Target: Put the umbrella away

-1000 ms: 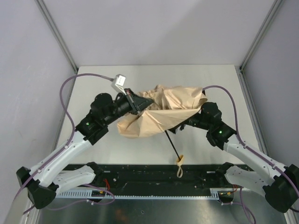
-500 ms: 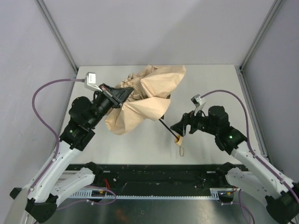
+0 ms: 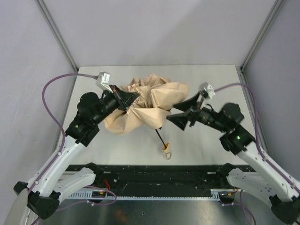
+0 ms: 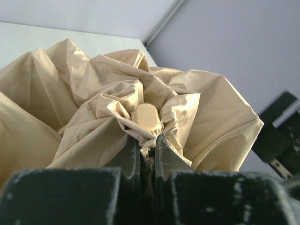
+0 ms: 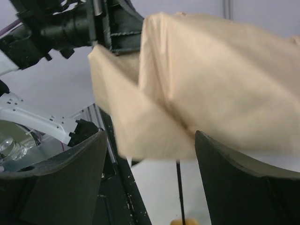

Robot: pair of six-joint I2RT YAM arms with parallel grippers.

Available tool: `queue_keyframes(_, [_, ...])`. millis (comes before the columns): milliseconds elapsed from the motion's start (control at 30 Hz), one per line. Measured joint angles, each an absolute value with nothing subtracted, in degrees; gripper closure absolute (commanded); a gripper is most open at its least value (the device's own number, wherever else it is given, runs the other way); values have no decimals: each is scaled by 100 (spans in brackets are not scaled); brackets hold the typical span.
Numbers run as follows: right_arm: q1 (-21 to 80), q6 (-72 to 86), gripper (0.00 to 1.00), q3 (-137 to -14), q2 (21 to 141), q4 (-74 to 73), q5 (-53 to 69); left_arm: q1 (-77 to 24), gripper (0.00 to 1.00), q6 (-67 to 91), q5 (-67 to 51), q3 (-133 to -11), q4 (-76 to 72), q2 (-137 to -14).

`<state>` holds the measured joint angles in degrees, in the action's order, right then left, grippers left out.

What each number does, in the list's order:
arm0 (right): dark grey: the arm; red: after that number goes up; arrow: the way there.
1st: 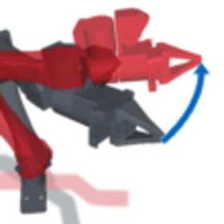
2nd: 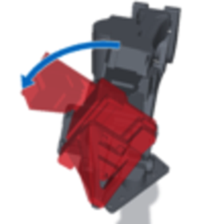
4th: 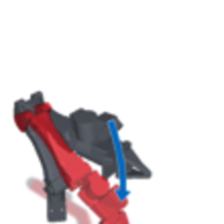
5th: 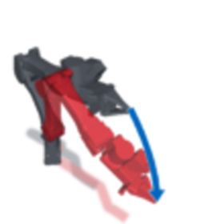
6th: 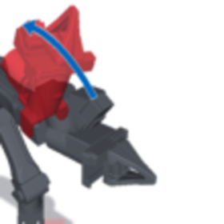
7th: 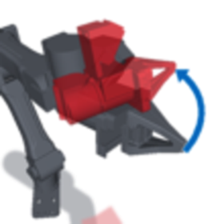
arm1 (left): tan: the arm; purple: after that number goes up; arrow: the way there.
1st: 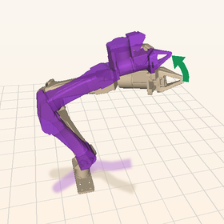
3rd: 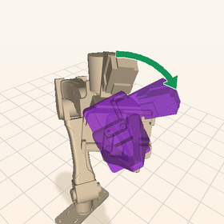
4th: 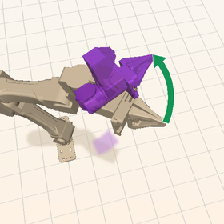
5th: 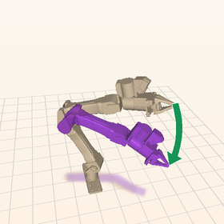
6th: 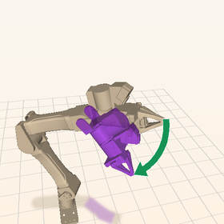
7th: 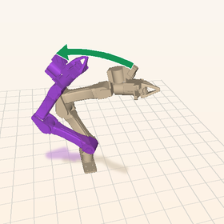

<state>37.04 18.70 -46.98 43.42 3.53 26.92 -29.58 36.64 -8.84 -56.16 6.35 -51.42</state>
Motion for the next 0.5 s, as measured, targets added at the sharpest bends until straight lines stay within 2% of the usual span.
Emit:
queue_keyframes(100, [3732,1839,27,-5295,5155,379,2840,-2958,100,3538,-1194,-5616,642,-5142])
queue_keyframes(200, [3791,1833,26,-5561,5706,368,3070,-2954,100,3489,-1457,-5616,655,-5142])
queue_keyframes(433, [4257,1710,32,-5581,6025,128,3664,-2936,100,3551,-1833,-5616,657,-5179])
queue_keyframes(500, [4377,1682,40,-5588,6031,10,3854,-2895,100,3629,-1885,-5616,659,-5242])
